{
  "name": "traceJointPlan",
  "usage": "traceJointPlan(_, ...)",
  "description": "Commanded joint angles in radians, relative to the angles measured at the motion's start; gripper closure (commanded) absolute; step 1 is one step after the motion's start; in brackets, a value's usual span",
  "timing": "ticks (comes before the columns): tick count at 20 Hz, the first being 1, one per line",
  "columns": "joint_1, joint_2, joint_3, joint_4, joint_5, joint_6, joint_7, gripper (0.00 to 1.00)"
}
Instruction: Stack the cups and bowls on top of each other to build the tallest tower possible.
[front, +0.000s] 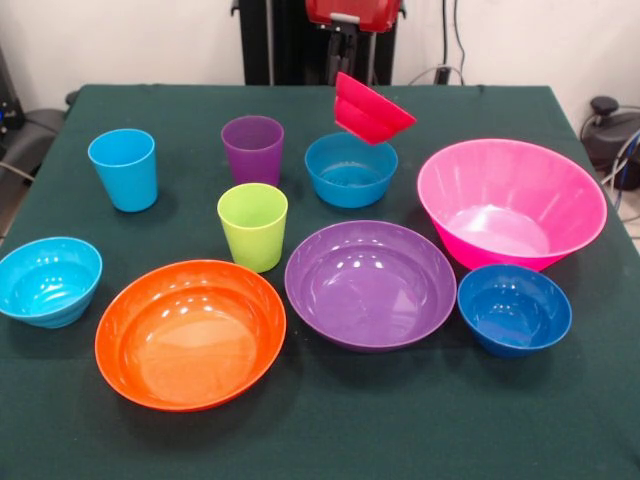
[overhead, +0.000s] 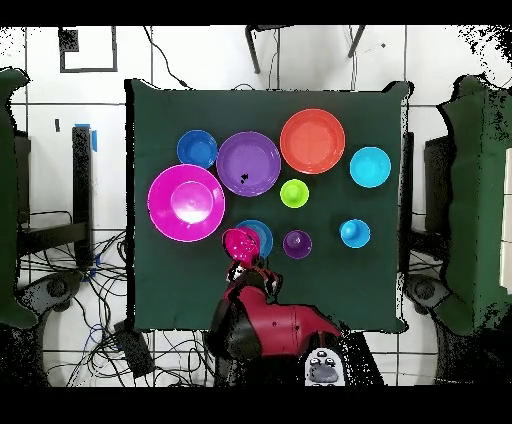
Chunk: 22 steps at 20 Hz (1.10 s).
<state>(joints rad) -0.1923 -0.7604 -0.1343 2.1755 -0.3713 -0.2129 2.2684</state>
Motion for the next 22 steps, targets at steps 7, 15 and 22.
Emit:
traceJointPlan(7, 0.056, 0.087, 0.044, -0.101, -0.014, -0.033, 0.055, 1.0)
traceJointPlan(15, 0.067, 0.092, 0.034, -0.106, -0.015, -0.038, 0.068, 1.0)
traceJointPlan(22, 0.066, 0.088, 0.036, -0.104, -0.018, -0.031, 0.067, 1.0)
